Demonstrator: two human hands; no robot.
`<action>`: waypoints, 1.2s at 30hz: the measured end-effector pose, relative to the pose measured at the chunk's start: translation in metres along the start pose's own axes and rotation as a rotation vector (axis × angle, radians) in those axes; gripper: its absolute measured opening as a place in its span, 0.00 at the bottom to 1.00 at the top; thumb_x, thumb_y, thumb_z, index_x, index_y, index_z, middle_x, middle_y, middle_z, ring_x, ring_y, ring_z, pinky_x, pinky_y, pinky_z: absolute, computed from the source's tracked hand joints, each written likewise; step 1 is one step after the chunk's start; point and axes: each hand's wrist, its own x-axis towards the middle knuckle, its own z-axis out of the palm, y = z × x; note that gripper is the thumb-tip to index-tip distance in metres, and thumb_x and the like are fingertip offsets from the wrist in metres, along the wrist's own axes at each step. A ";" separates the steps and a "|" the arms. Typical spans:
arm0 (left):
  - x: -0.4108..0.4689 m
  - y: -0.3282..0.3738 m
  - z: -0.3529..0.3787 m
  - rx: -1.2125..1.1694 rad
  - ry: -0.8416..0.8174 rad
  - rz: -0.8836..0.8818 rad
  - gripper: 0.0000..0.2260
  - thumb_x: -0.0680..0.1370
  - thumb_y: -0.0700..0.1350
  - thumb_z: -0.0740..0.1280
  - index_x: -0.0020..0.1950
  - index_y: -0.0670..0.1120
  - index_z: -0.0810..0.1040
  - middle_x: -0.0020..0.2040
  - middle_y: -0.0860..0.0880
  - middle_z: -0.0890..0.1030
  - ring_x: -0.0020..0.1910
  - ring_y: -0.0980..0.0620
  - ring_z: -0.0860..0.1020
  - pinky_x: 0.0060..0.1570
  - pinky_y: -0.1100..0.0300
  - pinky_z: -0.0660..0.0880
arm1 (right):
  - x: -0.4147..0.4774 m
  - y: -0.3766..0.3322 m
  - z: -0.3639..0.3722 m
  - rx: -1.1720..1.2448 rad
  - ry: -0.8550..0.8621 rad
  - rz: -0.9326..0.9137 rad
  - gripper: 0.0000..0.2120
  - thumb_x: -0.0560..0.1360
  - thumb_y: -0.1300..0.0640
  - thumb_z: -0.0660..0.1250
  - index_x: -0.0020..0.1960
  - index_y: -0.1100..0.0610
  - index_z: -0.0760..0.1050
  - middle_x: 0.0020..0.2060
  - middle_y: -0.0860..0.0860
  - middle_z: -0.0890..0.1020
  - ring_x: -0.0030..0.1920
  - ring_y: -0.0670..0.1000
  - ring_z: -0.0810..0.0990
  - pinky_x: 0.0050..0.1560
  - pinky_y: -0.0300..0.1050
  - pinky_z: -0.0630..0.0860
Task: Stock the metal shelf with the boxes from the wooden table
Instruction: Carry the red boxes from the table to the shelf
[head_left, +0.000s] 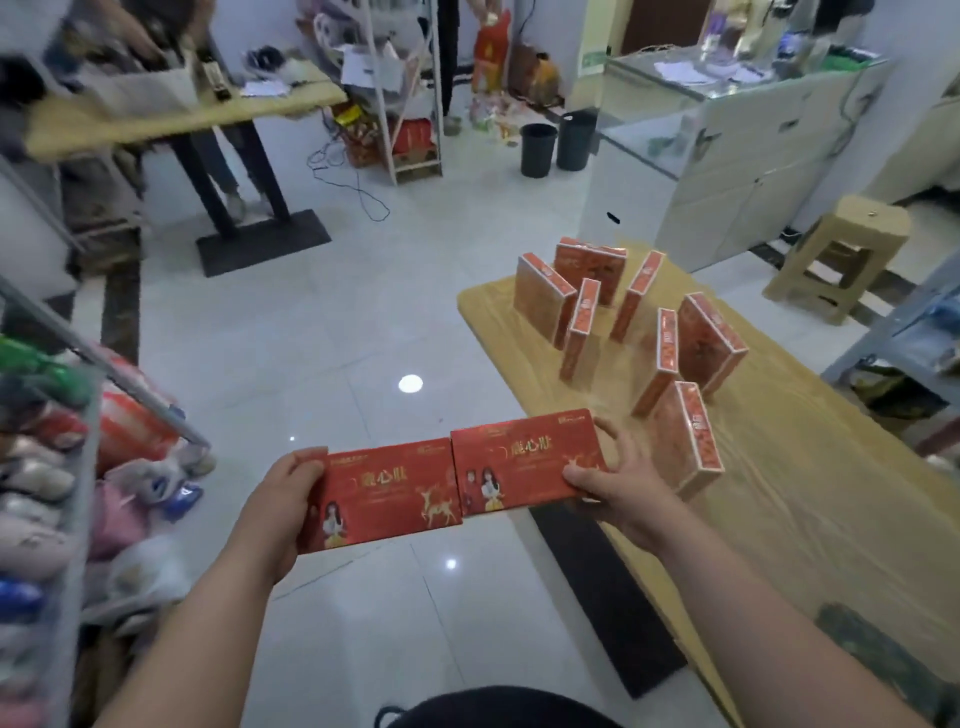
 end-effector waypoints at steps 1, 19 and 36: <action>0.007 -0.001 -0.026 -0.019 0.029 0.017 0.09 0.81 0.46 0.61 0.54 0.55 0.79 0.51 0.46 0.83 0.41 0.48 0.81 0.40 0.53 0.79 | 0.010 -0.003 0.023 -0.071 -0.070 0.007 0.37 0.71 0.67 0.76 0.70 0.40 0.66 0.54 0.64 0.83 0.48 0.60 0.85 0.50 0.59 0.82; -0.023 -0.029 -0.254 -0.361 0.670 -0.028 0.07 0.79 0.45 0.69 0.55 0.55 0.78 0.52 0.41 0.80 0.43 0.44 0.83 0.42 0.41 0.80 | 0.141 -0.024 0.386 -0.678 -0.632 -0.121 0.28 0.65 0.39 0.78 0.59 0.49 0.74 0.51 0.50 0.85 0.46 0.50 0.85 0.41 0.48 0.82; -0.105 0.077 -0.289 -0.515 1.514 0.223 0.08 0.79 0.45 0.65 0.53 0.57 0.78 0.49 0.46 0.82 0.40 0.50 0.82 0.39 0.54 0.78 | 0.126 -0.131 0.664 -0.716 -1.372 -0.477 0.30 0.68 0.32 0.74 0.63 0.44 0.70 0.53 0.46 0.83 0.49 0.49 0.85 0.48 0.49 0.84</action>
